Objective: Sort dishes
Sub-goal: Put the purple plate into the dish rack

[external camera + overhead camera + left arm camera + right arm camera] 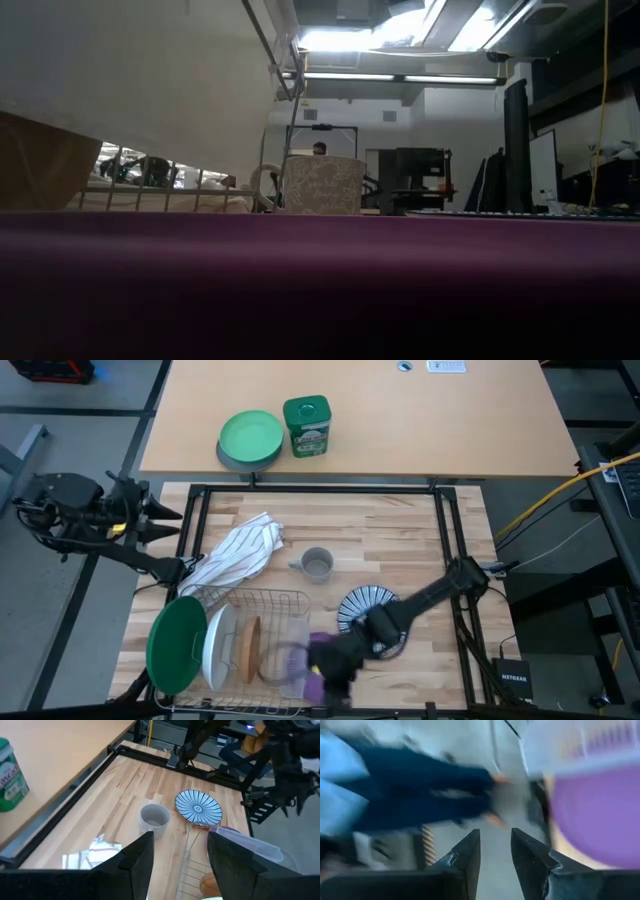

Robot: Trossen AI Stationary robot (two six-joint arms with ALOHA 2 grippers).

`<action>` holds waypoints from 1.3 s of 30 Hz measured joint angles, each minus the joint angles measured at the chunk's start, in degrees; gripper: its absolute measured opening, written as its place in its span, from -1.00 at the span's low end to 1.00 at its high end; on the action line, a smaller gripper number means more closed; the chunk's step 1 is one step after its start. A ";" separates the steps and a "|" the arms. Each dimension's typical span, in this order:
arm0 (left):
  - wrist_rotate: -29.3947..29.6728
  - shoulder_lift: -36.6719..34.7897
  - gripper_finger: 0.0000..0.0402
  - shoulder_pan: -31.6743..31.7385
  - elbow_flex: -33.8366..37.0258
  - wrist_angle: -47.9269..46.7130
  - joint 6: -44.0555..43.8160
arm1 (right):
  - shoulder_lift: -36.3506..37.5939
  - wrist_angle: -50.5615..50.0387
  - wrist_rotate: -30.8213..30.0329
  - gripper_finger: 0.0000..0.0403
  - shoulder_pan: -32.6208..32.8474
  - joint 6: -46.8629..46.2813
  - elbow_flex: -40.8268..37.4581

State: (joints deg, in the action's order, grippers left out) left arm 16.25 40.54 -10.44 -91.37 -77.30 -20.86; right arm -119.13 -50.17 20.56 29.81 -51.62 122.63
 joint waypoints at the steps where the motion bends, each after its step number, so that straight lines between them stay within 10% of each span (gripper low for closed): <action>1: 0.02 0.42 -0.14 0.00 0.00 0.06 -0.49 | 0.00 -2.94 -1.35 -0.45 0.99 2.49 -0.04; 12: 0.07 8.57 -0.14 0.00 0.02 4.05 0.04 | -0.07 -14.20 -26.26 -0.45 8.93 21.94 -2.50; 39: 0.07 22.68 -0.14 -0.02 0.02 3.87 1.52 | -0.11 13.21 -25.39 -0.45 11.83 39.21 -30.34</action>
State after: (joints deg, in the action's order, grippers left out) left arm 16.32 63.22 -10.46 -91.35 -73.43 -19.33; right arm -119.24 -36.96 -4.83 41.65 -12.42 92.29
